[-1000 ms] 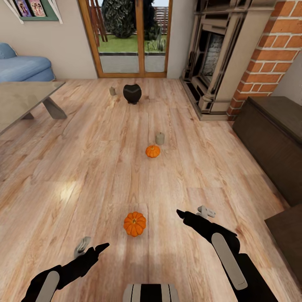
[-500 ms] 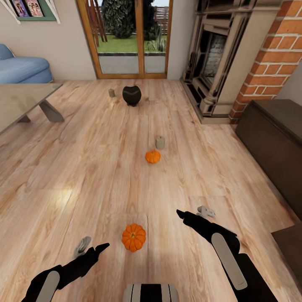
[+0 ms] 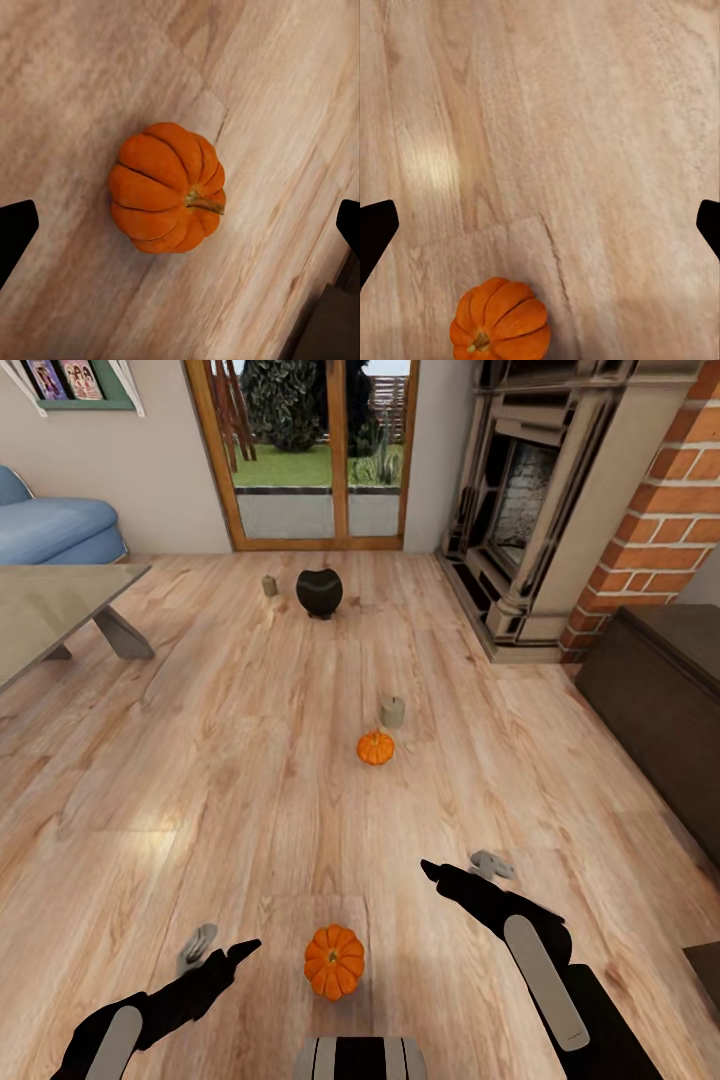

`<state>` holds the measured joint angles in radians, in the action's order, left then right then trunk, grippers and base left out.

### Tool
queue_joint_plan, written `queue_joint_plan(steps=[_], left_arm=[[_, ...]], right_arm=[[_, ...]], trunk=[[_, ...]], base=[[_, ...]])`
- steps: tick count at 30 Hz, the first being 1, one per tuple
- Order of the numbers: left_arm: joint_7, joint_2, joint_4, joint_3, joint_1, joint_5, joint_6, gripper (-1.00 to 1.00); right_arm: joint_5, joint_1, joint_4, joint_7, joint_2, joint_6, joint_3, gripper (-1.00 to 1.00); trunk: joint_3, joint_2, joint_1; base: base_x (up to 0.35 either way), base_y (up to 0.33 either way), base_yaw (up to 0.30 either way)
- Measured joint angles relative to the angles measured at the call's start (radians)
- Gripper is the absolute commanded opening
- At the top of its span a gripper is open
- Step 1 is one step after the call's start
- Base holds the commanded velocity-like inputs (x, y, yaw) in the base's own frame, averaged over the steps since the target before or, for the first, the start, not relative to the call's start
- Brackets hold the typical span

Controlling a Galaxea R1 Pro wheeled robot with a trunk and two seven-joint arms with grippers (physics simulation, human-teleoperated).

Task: Place each of the two pumpkins and all three candles from the living room inside a cabinet in the living room (use any cabinet), then make sure every cabinet is closed, and position the cauldron so it is next to a table in the living room.

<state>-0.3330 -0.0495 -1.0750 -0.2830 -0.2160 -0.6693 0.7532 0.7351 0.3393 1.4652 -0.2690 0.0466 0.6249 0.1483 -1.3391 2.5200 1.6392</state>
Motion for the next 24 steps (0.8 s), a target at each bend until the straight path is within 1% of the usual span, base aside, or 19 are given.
queue_joint_plan(steps=[6,11,16,21,24], left_arm=[[0.0,0.0,0.0,0.0,0.0,0.0,0.0,1.0],[-0.001,0.0,0.0,0.0,0.0,0.0,0.0,1.0],[-0.001,0.0,0.001,0.001,0.0,0.0,-0.001,1.0],[0.002,0.002,0.0,0.001,0.0,0.001,-0.004,1.0],[0.003,0.003,0.0,0.001,0.0,0.001,-0.041,1.0]], right_arm=[[0.0,0.0,-0.001,-0.001,0.0,0.0,0.0,1.0],[0.0,0.0,-0.001,-0.002,0.0,0.0,0.0,1.0],[0.0,0.001,-0.001,-0.001,0.0,0.0,0.0,1.0],[0.0,0.0,-0.002,-0.001,0.0,0.0,0.0,1.0],[0.0,0.001,-0.002,-0.001,0.0,0.0,0.0,1.0]], trunk=[[0.0,0.0,0.0],[0.0,0.0,0.0],[0.0,0.0,0.0],[0.0,0.0,0.0],[0.0,0.0,0.0]], base=[[-0.002,-0.188,0.0],[-0.089,-0.151,0.0],[-0.068,-0.236,0.0],[-0.006,-0.032,0.0],[-0.001,-0.004,0.0]])
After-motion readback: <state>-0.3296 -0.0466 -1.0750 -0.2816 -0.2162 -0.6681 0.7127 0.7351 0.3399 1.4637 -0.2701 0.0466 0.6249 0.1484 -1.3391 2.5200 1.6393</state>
